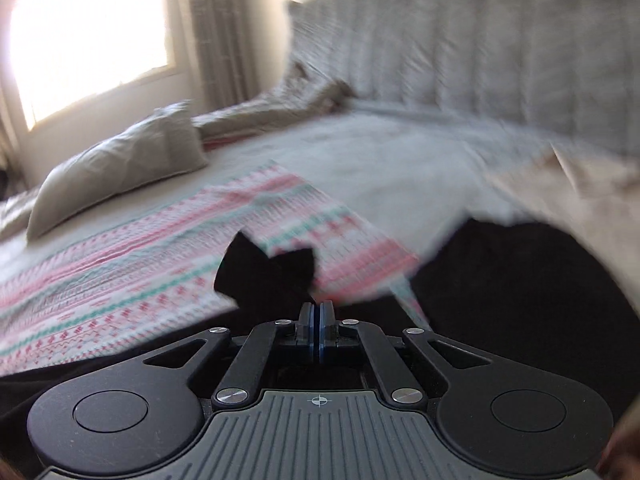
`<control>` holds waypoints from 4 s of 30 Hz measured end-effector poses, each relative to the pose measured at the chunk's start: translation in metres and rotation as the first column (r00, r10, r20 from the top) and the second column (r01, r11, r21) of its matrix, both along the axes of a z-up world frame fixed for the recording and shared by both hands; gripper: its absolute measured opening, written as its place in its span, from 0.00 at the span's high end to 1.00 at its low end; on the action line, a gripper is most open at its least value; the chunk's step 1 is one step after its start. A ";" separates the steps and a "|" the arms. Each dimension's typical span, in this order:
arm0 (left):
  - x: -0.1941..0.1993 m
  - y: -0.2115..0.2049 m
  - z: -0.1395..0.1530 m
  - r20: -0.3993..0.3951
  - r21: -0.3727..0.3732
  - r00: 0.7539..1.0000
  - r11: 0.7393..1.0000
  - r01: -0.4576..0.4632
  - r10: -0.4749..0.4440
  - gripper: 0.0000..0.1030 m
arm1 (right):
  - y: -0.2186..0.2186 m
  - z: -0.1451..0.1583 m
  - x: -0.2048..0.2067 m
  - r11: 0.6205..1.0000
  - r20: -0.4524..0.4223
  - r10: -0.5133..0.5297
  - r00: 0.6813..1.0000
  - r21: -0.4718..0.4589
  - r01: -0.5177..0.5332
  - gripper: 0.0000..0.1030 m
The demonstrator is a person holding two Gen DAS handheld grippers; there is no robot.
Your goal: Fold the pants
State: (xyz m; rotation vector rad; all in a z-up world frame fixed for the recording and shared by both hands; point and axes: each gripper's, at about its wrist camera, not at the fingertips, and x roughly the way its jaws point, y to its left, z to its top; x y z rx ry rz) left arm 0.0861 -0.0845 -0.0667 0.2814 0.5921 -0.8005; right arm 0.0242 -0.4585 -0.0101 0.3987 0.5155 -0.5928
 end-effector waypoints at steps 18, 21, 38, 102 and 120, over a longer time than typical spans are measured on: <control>0.001 -0.006 -0.016 -0.012 0.044 1.000 0.999 -0.019 0.020 0.77 | -0.035 -0.064 -0.053 0.978 0.084 -0.041 0.996 0.210 0.023 0.74; 0.002 -0.005 -0.016 -0.011 0.038 1.000 0.999 -0.022 0.023 0.84 | -0.039 -0.071 -0.036 0.982 0.066 -0.040 0.997 0.187 0.027 0.74; -0.013 -0.002 -0.004 -0.021 0.063 0.994 0.992 0.105 -0.104 0.96 | 0.018 -0.044 -0.062 0.965 -0.089 -0.070 0.994 -0.258 0.044 1.00; 0.232 0.181 0.029 -0.305 -0.228 0.840 0.822 -0.521 0.448 0.94 | -0.065 -0.056 0.086 0.976 -0.105 0.192 0.976 -0.083 -0.201 0.88; 0.201 0.144 0.027 -0.104 -0.087 0.809 0.805 -0.587 0.579 0.36 | -0.060 -0.048 0.120 0.969 -0.131 0.144 0.981 -0.183 -0.166 0.58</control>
